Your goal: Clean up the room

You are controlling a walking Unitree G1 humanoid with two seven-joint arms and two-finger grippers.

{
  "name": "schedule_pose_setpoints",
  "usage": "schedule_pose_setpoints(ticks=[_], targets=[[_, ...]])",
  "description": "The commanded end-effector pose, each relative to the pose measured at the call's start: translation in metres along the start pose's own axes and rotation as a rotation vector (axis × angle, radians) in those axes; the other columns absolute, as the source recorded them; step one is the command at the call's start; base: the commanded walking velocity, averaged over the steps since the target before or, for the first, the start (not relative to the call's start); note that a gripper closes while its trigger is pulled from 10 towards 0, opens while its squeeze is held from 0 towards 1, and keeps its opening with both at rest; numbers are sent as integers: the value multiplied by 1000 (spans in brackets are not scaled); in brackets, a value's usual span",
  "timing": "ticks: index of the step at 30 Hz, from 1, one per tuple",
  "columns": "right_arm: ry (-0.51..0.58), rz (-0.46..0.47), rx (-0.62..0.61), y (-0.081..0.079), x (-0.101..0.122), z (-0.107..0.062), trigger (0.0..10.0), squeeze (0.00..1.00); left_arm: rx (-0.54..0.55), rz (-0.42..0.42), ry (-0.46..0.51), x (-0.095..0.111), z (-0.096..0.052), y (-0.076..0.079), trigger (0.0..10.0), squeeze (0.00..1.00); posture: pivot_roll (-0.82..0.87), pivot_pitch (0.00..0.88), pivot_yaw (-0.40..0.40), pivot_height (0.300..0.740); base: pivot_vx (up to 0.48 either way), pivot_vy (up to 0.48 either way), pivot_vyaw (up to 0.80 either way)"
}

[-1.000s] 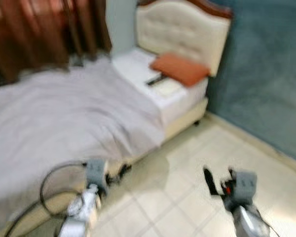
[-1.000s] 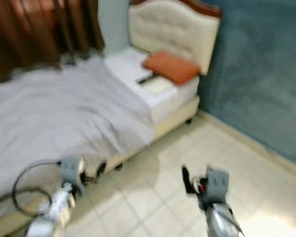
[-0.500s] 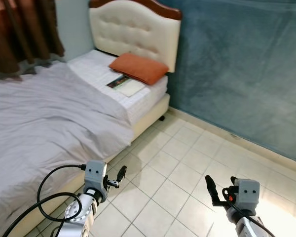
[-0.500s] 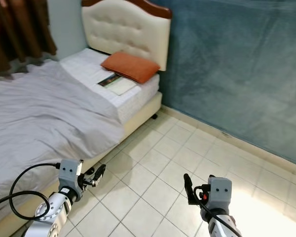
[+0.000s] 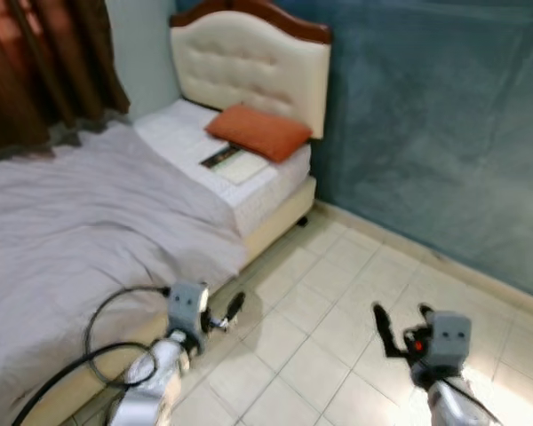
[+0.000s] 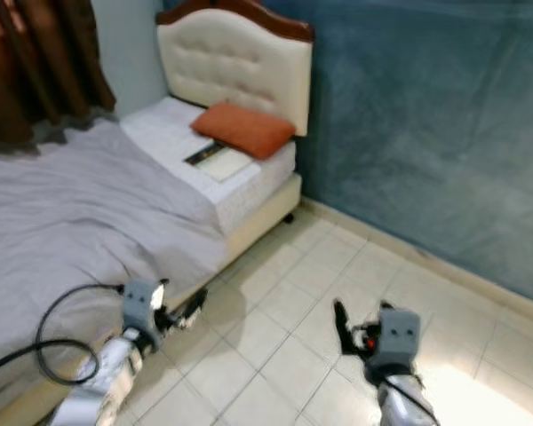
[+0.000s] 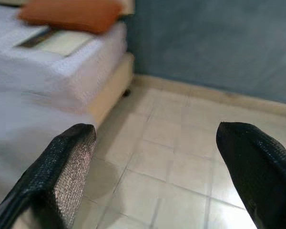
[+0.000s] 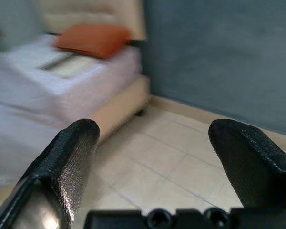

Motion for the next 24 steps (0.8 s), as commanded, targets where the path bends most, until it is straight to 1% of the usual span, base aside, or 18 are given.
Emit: schedule_pose_setpoints(ticks=[1,6,17,21,24], targets=[[-6,-7,-56,16,1,-5,10000,0,-18,10,44,13,7,8,10000,0,-97,0,10,740,480,0,-769],[-8,26,-60,17,-1,-2,10000,0,-13,15,55,17,8,4,10000,0,-80,0,4,740,480,0,-774],[-7,16,-38,14,-1,1,10000,0,6,1,45,15,8,3,10000,0,-79,0,5,740,480,0,-776],[-6,13,-21,11,0,2,10000,0,19,-1,38,14,8,2,10000,0,-83,0,8,740,480,0,0],[-9,13,-18,11,0,2,10000,0,53,-1,25,12,9,-1,10000,0,-86,0,11,740,480,0,0]])
Point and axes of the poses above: a point about 5 cm out from each wrist's last joint towards the gripper, its own z axis pointing out of the wrist towards the gripper, its own x axis along the axis of the wrist's last joint, y = z × x, the point moved 3 cm from there along z, pointing out of the wrist towards the gripper, and after that the axes turned 15 degrees about z, right-handed, at the moved point
